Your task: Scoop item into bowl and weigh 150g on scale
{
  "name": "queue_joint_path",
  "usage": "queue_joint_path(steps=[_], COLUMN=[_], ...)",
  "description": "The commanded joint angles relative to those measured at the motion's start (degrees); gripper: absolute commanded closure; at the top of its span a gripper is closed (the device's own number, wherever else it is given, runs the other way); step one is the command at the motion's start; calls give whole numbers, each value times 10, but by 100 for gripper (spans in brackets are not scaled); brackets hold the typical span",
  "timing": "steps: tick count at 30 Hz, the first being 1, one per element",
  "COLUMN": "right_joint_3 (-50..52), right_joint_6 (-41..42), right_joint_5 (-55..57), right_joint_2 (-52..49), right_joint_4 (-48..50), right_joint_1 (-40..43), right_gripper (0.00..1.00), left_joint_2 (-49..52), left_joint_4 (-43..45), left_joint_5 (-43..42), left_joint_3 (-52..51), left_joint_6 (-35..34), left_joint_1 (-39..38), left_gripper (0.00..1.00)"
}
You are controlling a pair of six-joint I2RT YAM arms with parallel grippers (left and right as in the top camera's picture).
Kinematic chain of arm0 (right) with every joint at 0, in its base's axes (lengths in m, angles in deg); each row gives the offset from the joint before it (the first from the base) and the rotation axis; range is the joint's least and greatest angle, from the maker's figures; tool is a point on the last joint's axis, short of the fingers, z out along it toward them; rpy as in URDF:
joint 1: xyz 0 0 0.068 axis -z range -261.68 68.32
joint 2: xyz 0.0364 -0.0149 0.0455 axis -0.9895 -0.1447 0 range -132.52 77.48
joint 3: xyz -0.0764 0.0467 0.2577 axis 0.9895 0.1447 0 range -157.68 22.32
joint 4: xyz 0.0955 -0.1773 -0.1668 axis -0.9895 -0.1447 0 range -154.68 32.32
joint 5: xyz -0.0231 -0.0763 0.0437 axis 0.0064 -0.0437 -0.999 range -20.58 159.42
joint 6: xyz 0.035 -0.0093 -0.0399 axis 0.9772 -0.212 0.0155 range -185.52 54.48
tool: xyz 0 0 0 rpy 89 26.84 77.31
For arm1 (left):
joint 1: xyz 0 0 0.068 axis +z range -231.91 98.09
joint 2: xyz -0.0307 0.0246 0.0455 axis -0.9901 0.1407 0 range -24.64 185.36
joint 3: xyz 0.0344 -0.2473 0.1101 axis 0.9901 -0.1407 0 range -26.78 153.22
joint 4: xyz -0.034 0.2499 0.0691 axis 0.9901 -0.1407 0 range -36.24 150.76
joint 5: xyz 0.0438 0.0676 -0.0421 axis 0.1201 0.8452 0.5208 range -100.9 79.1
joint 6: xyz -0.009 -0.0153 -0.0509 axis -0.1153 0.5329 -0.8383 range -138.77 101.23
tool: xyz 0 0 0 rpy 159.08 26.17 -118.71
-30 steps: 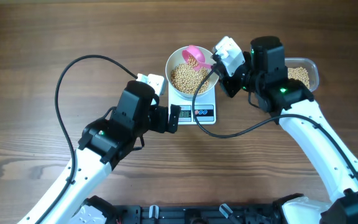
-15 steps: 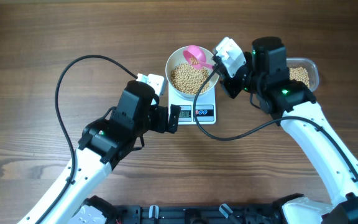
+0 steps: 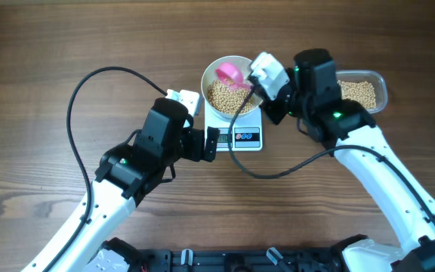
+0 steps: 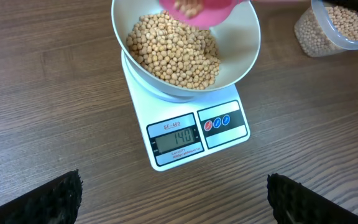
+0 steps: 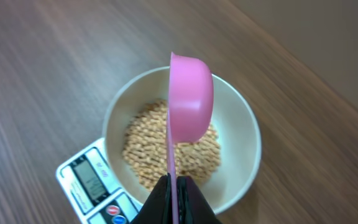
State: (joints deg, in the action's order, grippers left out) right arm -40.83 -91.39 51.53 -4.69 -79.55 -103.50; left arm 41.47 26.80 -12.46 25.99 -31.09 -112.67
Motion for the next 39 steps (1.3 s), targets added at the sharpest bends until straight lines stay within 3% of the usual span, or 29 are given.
queue_joint_path(steps=[1,16,21,29,35,39], right_joint_3=[-19,-19,-19,-19,-19,-19], right_joint_6=[-11,-15,-71,-48,42,45], right_joint_5=[2,49,53,50,48,46], right_joint_2=[12,12,12,12,12,11], right_joint_4=[2,15,20,6,32,3], right_joint_1=[-3,-3,-3,-3,-3,-3], right_gripper=[96,96,96,96,96,96], left_joint_2=[3,3,3,3,3,3], left_joint_4=[0,0,0,0,0,0], left_joint_5=[-5,-5,-5,-5,-5,-5], left_joint_3=[9,9,9,9,9,9], left_joint_6=[1,1,1,1,1,1], left_joint_1=[-3,-3,-3,-3,-3,-3], left_gripper=[0,0,0,0,0,0])
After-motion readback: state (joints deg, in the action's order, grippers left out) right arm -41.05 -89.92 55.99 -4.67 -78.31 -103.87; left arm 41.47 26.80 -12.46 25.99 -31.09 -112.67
